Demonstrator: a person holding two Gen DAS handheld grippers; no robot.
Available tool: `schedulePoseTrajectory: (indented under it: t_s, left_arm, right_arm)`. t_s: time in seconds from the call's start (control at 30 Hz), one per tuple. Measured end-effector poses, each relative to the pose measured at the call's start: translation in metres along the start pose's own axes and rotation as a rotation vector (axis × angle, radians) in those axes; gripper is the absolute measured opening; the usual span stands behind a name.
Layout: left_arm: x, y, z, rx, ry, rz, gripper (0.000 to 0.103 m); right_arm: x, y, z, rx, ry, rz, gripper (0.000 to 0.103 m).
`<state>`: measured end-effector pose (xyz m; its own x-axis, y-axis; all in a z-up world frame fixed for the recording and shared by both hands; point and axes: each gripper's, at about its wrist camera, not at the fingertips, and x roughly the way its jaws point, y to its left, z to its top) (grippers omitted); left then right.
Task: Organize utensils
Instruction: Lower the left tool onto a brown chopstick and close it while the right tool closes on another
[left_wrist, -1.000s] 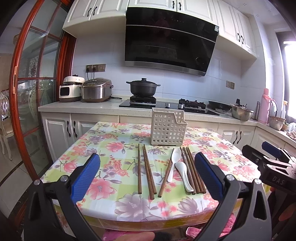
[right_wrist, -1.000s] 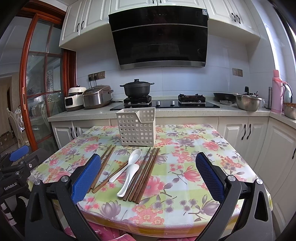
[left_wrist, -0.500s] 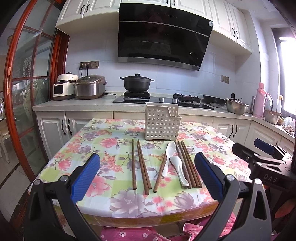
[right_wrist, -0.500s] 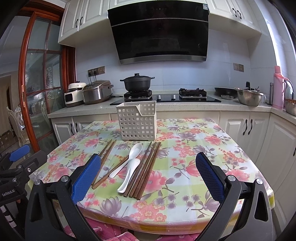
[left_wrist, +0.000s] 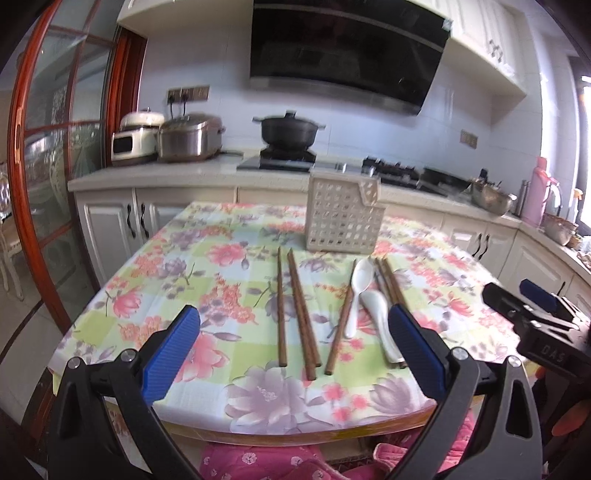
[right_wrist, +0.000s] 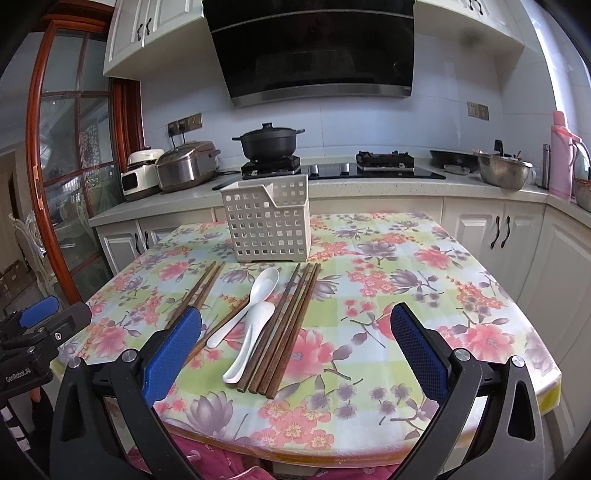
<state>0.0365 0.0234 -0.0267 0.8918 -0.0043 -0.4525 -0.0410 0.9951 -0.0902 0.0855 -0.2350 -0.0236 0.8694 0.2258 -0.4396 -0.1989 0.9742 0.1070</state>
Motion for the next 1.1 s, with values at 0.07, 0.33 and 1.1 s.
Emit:
schedulePoseTrajectory:
  t_s: [0.07,0.33,1.1]
  left_arm:
    - [0.015,0.005,0.002,0.001,0.03,0.02,0.099]
    - [0.078,0.026,0.017,-0.01,0.16,0.038,0.098]
    - [0.276,0.029,0.059,0.055,0.57,0.041,0.031]
  right_arm:
    - [0.011,-0.002,0.002,0.005,0.019,-0.002,0.096]
    - [0.078,-0.021,0.013,0.077,0.162,-0.01,0.096]
    - [0.193,-0.053,0.03,0.139,0.443,-0.06,0.054]
